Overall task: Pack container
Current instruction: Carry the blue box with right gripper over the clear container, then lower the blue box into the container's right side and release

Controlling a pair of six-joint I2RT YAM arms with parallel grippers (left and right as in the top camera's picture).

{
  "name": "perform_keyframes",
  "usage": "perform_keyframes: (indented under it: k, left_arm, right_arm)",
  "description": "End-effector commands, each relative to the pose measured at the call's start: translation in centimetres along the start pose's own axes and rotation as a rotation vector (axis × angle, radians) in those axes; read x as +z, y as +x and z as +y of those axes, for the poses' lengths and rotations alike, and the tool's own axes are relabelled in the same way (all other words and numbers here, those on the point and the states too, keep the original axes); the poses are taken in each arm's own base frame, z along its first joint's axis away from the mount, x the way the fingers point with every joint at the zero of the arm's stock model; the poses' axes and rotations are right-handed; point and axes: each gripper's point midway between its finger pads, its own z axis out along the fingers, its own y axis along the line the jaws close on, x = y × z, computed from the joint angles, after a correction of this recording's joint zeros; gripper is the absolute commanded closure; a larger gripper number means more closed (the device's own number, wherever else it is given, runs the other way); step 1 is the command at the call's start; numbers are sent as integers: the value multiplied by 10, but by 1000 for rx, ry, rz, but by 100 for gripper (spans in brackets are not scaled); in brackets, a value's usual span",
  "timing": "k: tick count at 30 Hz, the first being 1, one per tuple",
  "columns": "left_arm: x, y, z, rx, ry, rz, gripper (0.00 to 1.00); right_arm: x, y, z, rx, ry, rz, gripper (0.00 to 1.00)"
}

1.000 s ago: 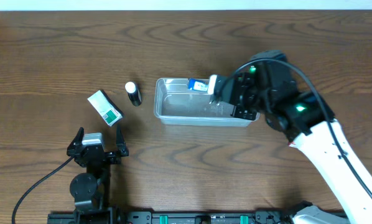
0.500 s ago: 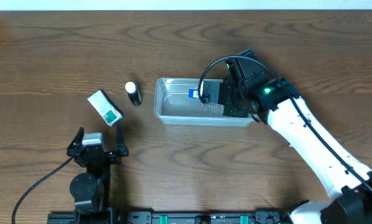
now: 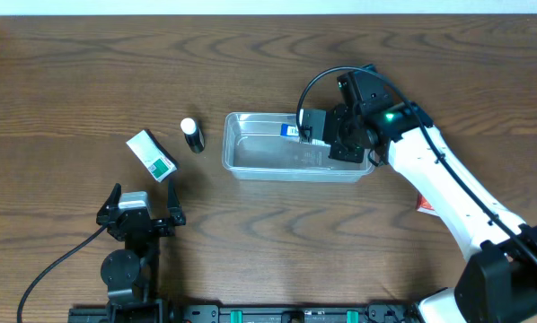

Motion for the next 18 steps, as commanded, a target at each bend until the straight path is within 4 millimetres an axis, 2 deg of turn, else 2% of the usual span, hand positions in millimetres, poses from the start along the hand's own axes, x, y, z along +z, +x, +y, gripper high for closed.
perform_keyframes:
  k: [1,9,18]
  left_arm:
    - [1,15,-1,-10,6,45,2]
    - [1,15,-1,-10,7,45,2]
    - [1,15,-1,-10,6,45,2]
  right_arm:
    - [11,0,-1,-25,-25,-16,99]
    - [36,3,-3,-21,-44,-4,99]
    - [48,8,-8,-50,-41,-1,99]
